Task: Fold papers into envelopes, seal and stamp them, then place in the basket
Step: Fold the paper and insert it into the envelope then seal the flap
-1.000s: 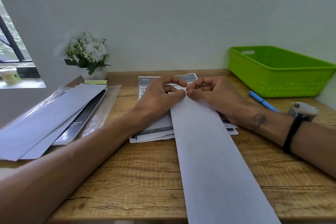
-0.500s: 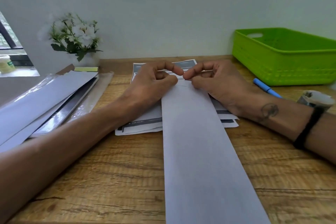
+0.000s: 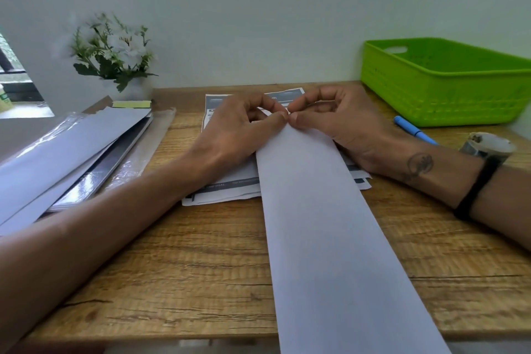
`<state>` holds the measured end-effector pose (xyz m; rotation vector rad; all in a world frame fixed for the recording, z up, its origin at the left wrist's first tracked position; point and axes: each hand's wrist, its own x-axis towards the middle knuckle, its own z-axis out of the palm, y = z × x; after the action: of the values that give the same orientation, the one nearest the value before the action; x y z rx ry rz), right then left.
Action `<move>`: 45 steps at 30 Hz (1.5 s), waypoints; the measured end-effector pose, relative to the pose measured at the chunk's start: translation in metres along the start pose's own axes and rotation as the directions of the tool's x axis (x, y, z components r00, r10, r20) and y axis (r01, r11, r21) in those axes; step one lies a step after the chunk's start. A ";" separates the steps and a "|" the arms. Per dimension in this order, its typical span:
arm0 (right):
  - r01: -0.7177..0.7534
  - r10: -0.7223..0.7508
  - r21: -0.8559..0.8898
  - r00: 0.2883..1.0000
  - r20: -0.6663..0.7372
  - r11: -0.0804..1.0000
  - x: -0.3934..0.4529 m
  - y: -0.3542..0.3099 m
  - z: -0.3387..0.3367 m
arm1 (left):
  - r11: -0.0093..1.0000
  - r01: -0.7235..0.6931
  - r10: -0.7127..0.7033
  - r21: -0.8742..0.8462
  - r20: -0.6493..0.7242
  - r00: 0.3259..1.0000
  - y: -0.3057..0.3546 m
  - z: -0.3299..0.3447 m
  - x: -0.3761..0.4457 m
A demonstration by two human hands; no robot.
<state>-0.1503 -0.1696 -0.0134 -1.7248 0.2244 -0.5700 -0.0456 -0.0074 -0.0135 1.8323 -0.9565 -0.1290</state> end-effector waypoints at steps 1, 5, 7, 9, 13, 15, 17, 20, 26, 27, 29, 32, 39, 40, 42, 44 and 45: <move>0.008 -0.008 0.000 1.000 0.009 1.000 0.000 0.000 0.000 | 1.000 -0.003 0.003 0.008 -0.007 1.000 -0.001 0.000 0.001; 0.061 -0.061 -0.034 0.998 -0.018 0.998 -0.001 0.000 -0.001 | 0.999 0.017 -0.016 0.040 -0.032 0.999 -0.005 -0.002 0.002; 0.067 -0.068 -0.054 0.997 -0.033 0.996 -0.001 0.000 -0.002 | 0.999 0.010 -0.009 0.053 -0.019 1.000 -0.004 -0.002 0.001; 0.069 -0.072 -0.072 0.997 -0.032 0.995 -0.001 -0.001 -0.002 | 0.997 -0.006 0.008 0.077 -0.018 1.000 -0.003 -0.002 0.001; 0.086 -0.093 -0.108 0.994 -0.054 0.990 -0.001 0.000 -0.002 | 0.993 -0.028 0.031 0.112 -0.021 0.999 -0.001 -0.005 0.002; 0.100 -0.110 -0.116 0.991 -0.078 0.988 0.000 0.000 -0.003 | 0.992 -0.025 0.030 0.121 -0.040 0.999 0.000 -0.008 0.002; 0.115 -0.127 -0.111 0.986 -0.107 0.987 0.001 0.000 -0.004 | 0.991 -0.019 0.028 0.134 -0.067 0.997 0.001 -0.011 0.003; 0.113 -0.124 -0.079 0.980 -0.152 0.990 0.002 -0.001 -0.005 | 0.990 -0.018 0.029 0.140 -0.082 0.996 0.003 -0.015 0.006; 0.094 -0.100 -0.040 0.974 -0.202 0.995 0.003 0.000 -0.004 | 0.985 -0.041 0.058 0.169 -0.098 0.993 0.004 -0.018 0.007; 0.092 -0.098 -0.040 0.974 -0.206 0.995 0.004 0.000 -0.005 | 0.984 -0.046 0.064 0.174 -0.102 0.993 0.004 -0.019 0.007; 0.088 -0.096 -0.047 0.974 -0.206 0.995 0.004 0.000 -0.005 | 0.983 -0.051 0.071 0.179 -0.109 0.992 0.004 -0.020 0.008; 0.084 -0.093 -0.052 0.974 -0.209 0.995 0.006 0.001 -0.006 | 0.981 -0.051 0.074 0.188 -0.121 0.990 0.004 -0.022 0.009; 0.054 -0.072 -0.076 0.961 -0.268 0.996 0.009 0.000 -0.010 | 0.978 -0.055 0.085 0.203 -0.144 0.986 0.003 -0.026 0.010; 0.050 -0.069 -0.077 0.960 -0.272 0.996 0.009 0.000 -0.010 | 0.978 -0.055 0.085 0.202 -0.143 0.986 0.002 -0.026 0.010; 0.042 -0.060 -0.071 0.959 -0.278 0.997 0.009 0.000 -0.010 | 0.977 -0.058 0.089 0.206 -0.146 0.985 0.002 -0.026 0.010; 0.030 -0.041 -0.043 0.957 -0.287 0.999 0.008 -0.001 -0.009 | 0.974 -0.065 0.099 0.217 -0.148 0.984 0.003 -0.027 0.010; 0.022 -0.029 -0.026 0.956 -0.292 0.999 0.008 -0.002 -0.009 | 0.972 -0.069 0.103 0.223 -0.147 0.984 0.003 -0.027 0.010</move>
<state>-0.1479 -0.1804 -0.0087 -1.6627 0.4196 -0.8453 -0.0275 0.0056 0.0051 1.9632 -0.9668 0.1787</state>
